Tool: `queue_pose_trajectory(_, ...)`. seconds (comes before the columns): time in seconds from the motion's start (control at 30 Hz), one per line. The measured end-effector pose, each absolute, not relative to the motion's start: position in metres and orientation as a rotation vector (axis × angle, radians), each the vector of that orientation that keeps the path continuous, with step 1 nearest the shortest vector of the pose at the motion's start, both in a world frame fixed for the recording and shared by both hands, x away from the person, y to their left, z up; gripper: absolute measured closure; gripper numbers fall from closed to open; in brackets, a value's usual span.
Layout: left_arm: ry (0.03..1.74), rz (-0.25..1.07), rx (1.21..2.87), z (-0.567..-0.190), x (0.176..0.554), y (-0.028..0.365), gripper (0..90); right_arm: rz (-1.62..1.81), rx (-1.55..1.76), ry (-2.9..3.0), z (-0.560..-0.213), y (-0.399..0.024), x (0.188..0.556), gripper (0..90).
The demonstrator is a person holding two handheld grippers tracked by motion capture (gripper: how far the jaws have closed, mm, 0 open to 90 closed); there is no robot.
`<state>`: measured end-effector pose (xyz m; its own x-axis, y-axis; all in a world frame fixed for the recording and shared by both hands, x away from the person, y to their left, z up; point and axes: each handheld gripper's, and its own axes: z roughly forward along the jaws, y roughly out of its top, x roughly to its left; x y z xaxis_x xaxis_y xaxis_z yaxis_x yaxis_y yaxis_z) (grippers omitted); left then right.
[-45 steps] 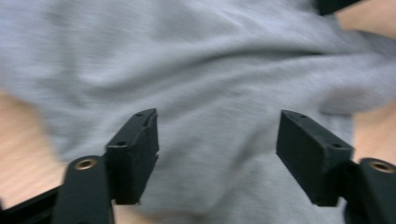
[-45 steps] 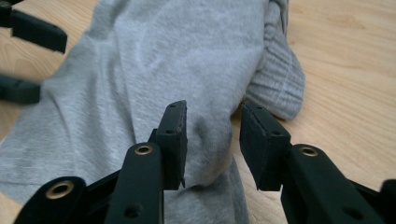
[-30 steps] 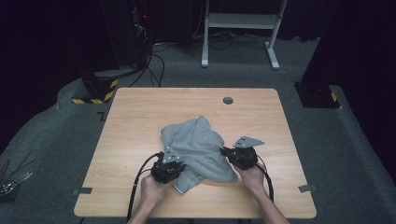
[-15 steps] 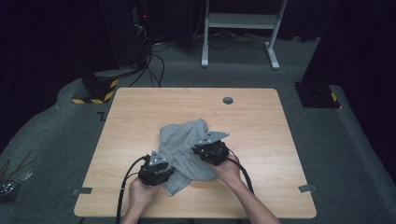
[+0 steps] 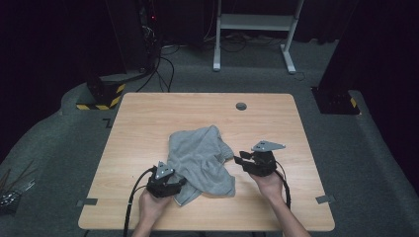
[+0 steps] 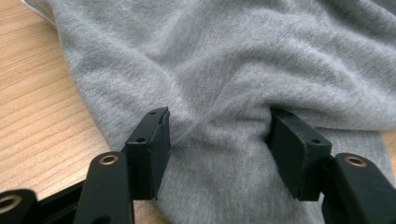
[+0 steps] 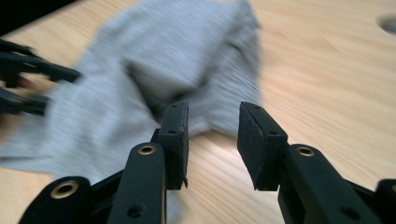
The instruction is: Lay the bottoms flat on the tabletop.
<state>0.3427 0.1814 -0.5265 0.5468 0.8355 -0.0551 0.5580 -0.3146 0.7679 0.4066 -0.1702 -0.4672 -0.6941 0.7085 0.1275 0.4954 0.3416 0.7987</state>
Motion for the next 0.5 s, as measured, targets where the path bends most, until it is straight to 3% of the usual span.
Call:
queue_pose_trajectory(0.23,1.134,0.461,2.008,-0.527,0.342,0.181,39.0,1.143,1.104,2.448,-0.498,-0.146,0.417,62.7)
queue_pose_trajectory(0.5,1.125,0.412,1.995,-0.523,0.342,0.183,35.9,1.275,0.938,2.518,-0.485,-0.096,0.416,58.9)
